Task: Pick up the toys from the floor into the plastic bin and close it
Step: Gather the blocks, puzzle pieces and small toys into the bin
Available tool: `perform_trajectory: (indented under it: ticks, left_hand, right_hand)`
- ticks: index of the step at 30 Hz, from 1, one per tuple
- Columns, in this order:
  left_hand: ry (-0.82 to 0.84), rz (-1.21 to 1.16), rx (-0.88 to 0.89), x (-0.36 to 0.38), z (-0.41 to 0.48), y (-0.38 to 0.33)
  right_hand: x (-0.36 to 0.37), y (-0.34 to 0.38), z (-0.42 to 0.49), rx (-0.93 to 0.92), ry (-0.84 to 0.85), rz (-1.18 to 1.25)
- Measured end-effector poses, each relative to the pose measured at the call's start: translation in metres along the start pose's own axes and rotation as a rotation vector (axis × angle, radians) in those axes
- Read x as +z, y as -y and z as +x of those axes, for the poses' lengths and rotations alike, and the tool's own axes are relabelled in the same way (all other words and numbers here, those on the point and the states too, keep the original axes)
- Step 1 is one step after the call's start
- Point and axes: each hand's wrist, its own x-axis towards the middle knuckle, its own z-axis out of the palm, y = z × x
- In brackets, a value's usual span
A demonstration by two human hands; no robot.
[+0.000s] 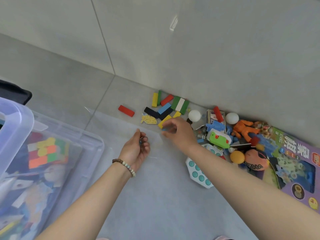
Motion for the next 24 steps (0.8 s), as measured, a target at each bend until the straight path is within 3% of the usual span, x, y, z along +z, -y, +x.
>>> perform_trajectory:
  ticks: [4,7,9,12,16,20,24]
  left_hand:
    - [0.046,-0.071,-0.010,-0.001,-0.001,-0.001]
    - [0.096,-0.091,-0.066,-0.002,-0.003,0.000]
    - [0.144,-0.075,-0.118,0.002,-0.005,0.004]
    - [0.180,-0.028,-0.172,0.008,-0.010,0.012]
    - [0.149,0.039,-0.173,0.010,-0.009,0.018]
    - [0.172,0.186,-0.134,0.017,-0.007,0.024]
    - [0.189,0.255,-0.104,0.026,-0.008,0.030]
  right_hand:
    - [0.006,0.001,-0.002,0.007,-0.017,-0.088]
    - [-0.001,0.011,-0.012,-0.006,-0.075,0.145]
    - [-0.008,0.019,-0.023,-0.096,-0.004,0.217]
    - [-0.019,0.012,-0.040,-0.140,0.062,0.152]
    - [-0.056,-0.028,-0.041,-0.058,-0.106,-0.035]
    - [-0.074,-0.046,-0.030,-0.057,-0.015,-0.316]
    - [-0.075,-0.050,-0.022,-0.044,-0.005,-0.363]
